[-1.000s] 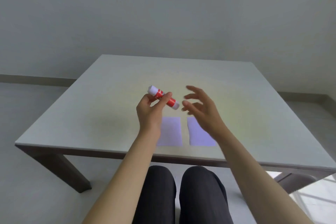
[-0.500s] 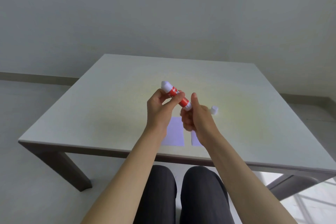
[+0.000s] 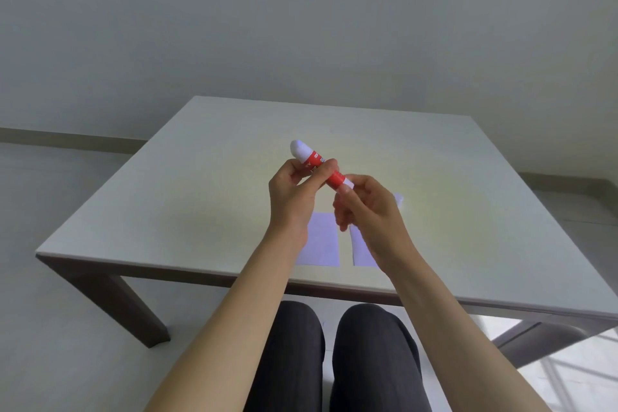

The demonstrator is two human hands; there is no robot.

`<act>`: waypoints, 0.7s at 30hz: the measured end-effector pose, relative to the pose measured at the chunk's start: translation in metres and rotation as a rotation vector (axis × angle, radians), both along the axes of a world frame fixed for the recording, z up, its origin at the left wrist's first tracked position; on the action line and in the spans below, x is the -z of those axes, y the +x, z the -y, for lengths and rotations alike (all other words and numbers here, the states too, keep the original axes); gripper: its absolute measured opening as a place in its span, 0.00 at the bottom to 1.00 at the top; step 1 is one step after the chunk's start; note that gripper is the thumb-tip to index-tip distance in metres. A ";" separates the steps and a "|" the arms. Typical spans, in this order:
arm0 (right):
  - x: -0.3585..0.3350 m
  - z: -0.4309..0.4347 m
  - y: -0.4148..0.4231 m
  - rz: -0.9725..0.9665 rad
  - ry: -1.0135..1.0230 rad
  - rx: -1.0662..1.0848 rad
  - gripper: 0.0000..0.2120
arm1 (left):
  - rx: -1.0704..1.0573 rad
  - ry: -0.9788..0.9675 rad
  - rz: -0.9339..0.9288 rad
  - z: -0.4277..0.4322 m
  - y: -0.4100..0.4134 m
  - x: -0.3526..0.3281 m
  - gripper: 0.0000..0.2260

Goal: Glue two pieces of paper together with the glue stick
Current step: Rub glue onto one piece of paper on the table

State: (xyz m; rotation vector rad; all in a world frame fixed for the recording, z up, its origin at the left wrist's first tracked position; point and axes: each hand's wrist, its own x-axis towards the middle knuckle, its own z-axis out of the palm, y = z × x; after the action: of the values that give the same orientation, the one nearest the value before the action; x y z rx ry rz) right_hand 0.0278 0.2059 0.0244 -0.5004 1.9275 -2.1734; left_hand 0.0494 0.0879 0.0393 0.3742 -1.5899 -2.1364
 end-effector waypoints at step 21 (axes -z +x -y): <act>0.000 -0.009 -0.003 0.617 -0.363 -0.440 0.24 | 0.611 -0.271 -0.086 0.023 0.004 0.014 0.14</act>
State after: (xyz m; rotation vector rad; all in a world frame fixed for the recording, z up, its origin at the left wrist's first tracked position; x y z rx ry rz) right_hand 0.0243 0.2148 0.0239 -0.2280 1.0070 -2.0514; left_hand 0.0534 0.0651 0.0250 -0.3317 -2.1008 -2.2523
